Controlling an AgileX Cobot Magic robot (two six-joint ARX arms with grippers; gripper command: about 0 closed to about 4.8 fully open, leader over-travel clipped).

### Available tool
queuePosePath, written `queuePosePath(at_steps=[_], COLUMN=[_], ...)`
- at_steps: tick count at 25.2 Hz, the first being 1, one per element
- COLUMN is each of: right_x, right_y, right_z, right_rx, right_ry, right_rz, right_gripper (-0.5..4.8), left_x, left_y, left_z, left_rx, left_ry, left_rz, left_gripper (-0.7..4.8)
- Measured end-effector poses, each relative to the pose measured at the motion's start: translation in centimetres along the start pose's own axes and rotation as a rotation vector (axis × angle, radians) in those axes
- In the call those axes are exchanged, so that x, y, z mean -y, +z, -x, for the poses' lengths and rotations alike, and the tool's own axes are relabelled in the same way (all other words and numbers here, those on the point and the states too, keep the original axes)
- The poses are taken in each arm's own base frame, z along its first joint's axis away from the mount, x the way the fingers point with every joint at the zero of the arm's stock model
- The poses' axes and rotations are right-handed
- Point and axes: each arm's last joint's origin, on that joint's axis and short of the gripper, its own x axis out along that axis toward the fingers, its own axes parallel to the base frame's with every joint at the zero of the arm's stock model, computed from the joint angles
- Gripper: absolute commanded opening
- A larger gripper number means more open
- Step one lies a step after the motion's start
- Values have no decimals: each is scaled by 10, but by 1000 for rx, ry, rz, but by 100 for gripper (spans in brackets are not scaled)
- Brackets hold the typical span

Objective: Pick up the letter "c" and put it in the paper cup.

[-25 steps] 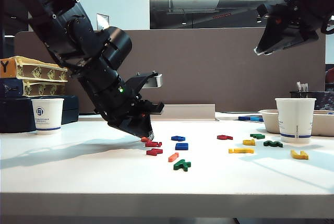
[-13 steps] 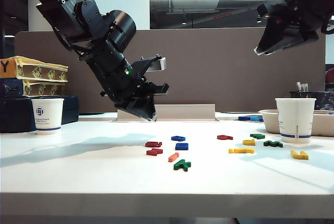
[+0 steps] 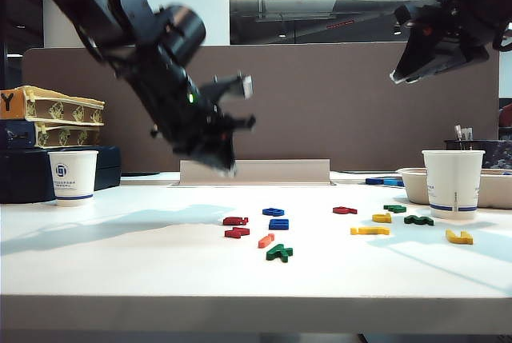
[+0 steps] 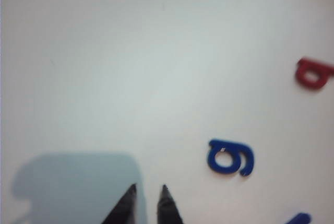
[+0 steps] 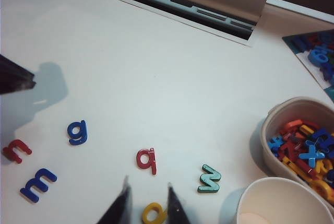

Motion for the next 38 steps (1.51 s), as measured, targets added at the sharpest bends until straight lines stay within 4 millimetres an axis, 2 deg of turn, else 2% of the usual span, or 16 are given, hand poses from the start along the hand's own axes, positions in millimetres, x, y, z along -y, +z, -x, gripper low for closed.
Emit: queuePosePath(at_steps=[4,8,12,15,25,37,38], right_x=[-1,-2,-4,-3,-12,-23,-25], right_y=[6,12,20,23,33,26,24], right_z=[10,20,40,52,111,165,172], right_rx=[38,69,119,140,244,302,315], right_ry=[-6,-16,-26,-38,-101,-132,-133], right_rz=[7,13,22,22,36,43,45], right_gripper=[79,46,43,43,41,36,25], left_x=[1,3,5,7,16,26,28], left_y=[20,36,48,54,53,45,42], left_z=[29,66,104,125,189,259,272], left_rx=[78,129,177,206,194,243,254], left_ry=[15,46,84,93,93,110,124], left_rz=[-10,-18,-22,-25,-24,-28,-27], left_gripper=[46,6,-3,-3,-3,-3,-3])
